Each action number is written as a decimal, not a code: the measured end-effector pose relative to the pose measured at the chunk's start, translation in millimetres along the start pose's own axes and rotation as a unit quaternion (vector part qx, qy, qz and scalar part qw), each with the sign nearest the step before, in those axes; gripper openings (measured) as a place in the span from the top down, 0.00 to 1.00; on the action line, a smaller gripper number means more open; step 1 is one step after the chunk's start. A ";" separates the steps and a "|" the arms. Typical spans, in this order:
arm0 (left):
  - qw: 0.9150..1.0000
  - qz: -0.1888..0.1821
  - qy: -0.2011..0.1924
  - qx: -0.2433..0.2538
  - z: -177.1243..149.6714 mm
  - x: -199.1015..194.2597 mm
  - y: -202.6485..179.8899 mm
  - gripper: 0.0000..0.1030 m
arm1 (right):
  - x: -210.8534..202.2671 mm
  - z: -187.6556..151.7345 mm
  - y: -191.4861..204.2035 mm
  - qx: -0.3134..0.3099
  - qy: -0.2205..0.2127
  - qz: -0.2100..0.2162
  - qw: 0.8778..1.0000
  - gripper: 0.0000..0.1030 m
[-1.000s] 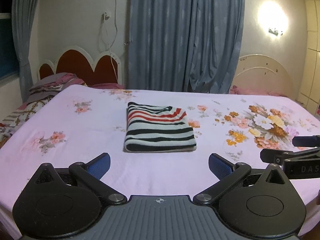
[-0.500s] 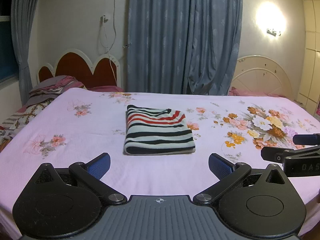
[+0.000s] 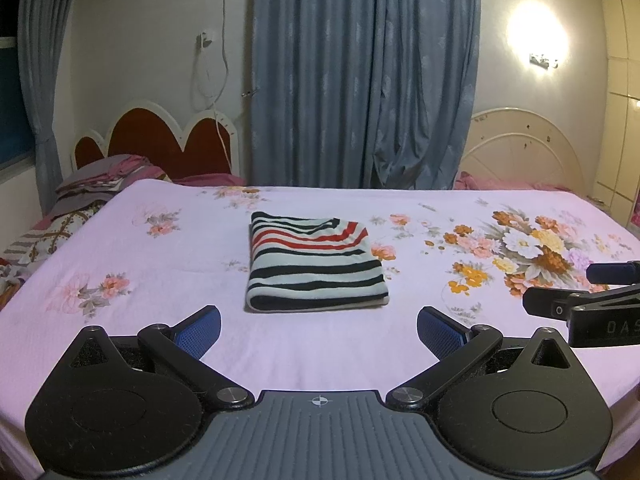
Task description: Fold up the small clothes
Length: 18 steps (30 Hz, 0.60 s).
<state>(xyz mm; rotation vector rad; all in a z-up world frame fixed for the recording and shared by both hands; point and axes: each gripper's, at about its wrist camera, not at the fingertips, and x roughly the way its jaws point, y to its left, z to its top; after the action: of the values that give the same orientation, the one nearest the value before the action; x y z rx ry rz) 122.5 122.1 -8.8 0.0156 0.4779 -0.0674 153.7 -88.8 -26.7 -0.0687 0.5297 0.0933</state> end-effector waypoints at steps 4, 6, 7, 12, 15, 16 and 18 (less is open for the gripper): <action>1.000 0.001 -0.001 0.000 1.3 0.1 0.5 0.00 | 0.1 -0.1 0.1 0.000 0.000 0.000 1.000 0.01; 1.000 0.001 -0.001 -0.001 1.5 0.5 0.9 0.00 | 0.2 0.0 0.2 0.000 0.000 0.000 1.000 0.01; 1.000 0.001 -0.001 -0.001 1.7 1.1 1.0 0.00 | 0.2 -0.2 0.6 0.000 0.000 0.000 1.000 0.01; 1.000 0.001 -0.001 -0.001 1.6 0.9 0.7 0.00 | 0.2 -0.4 0.2 0.001 -0.001 0.000 1.000 0.01; 1.000 0.001 -0.001 -0.001 1.9 1.0 1.3 0.00 | -0.5 0.7 -0.3 0.000 0.000 0.000 1.000 0.01; 1.000 0.001 -0.001 -0.001 1.9 1.0 1.5 0.00 | -0.3 0.6 -0.2 0.001 -0.001 -0.001 1.000 0.01; 1.000 0.000 -0.002 0.001 1.6 0.7 0.7 0.00 | -0.5 1.2 -0.3 0.001 0.000 0.000 1.000 0.01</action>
<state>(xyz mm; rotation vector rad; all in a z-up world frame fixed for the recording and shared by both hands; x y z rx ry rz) 123.9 122.7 -7.6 0.0171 0.4743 -0.0678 153.9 -89.1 -25.4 -0.0665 0.5293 0.0929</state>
